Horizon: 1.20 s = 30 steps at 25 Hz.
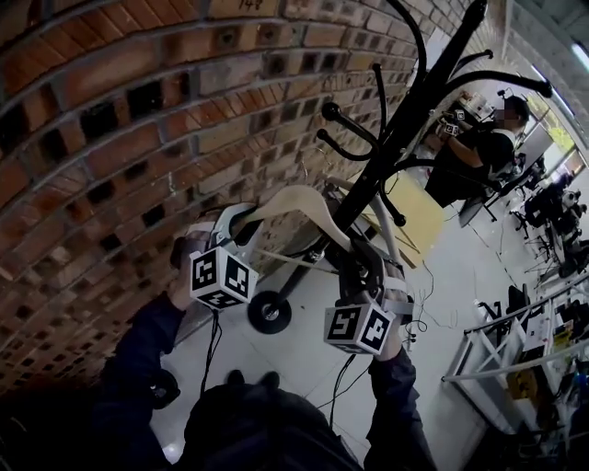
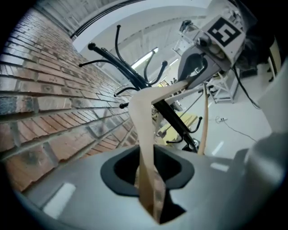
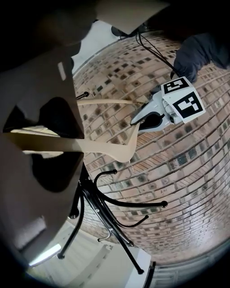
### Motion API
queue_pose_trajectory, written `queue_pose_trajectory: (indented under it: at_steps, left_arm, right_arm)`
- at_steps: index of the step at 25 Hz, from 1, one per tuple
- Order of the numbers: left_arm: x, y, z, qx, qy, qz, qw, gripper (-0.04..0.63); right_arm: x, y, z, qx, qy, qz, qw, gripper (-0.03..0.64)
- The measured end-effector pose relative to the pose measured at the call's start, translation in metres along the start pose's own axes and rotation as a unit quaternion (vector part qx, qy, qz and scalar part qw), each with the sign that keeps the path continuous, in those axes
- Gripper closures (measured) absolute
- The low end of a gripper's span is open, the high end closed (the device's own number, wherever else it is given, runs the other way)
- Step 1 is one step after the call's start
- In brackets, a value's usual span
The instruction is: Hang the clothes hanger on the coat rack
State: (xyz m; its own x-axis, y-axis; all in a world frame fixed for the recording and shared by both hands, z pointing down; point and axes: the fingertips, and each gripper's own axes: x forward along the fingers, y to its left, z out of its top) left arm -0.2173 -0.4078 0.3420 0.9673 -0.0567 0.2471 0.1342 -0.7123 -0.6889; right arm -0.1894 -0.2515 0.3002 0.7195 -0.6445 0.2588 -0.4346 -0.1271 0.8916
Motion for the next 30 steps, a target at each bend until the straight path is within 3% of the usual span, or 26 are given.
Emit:
queue_pose_trajectory:
  at_steps: [5, 12, 19, 23, 30]
  left_arm:
    - [0.012, 0.016, 0.019, -0.002, -0.022, -0.001, 0.9997, 0.494]
    - [0.005, 0.028, 0.047, 0.027, -0.045, 0.008, 0.9986, 0.494]
    - [0.012, 0.051, 0.053, -0.005, -0.056, 0.009, 0.9984, 0.494]
    - [0.014, 0.062, 0.071, 0.021, -0.067, 0.02, 0.9974, 0.494]
    - [0.021, 0.034, 0.079, 0.039, -0.082, -0.002, 0.9958, 0.494]
  right_arm:
    - [-0.008, -0.025, 0.006, -0.008, 0.009, -0.03, 0.999, 0.514]
    - [-0.028, -0.041, 0.007, -0.008, 0.015, -0.059, 0.998, 0.514]
    - [-0.022, -0.071, 0.025, -0.037, 0.022, -0.071, 0.997, 0.514]
    - [-0.032, -0.078, 0.024, -0.031, 0.029, -0.092, 0.995, 0.514]
    - [-0.043, -0.062, -0.001, -0.015, 0.05, -0.103, 0.993, 0.512]
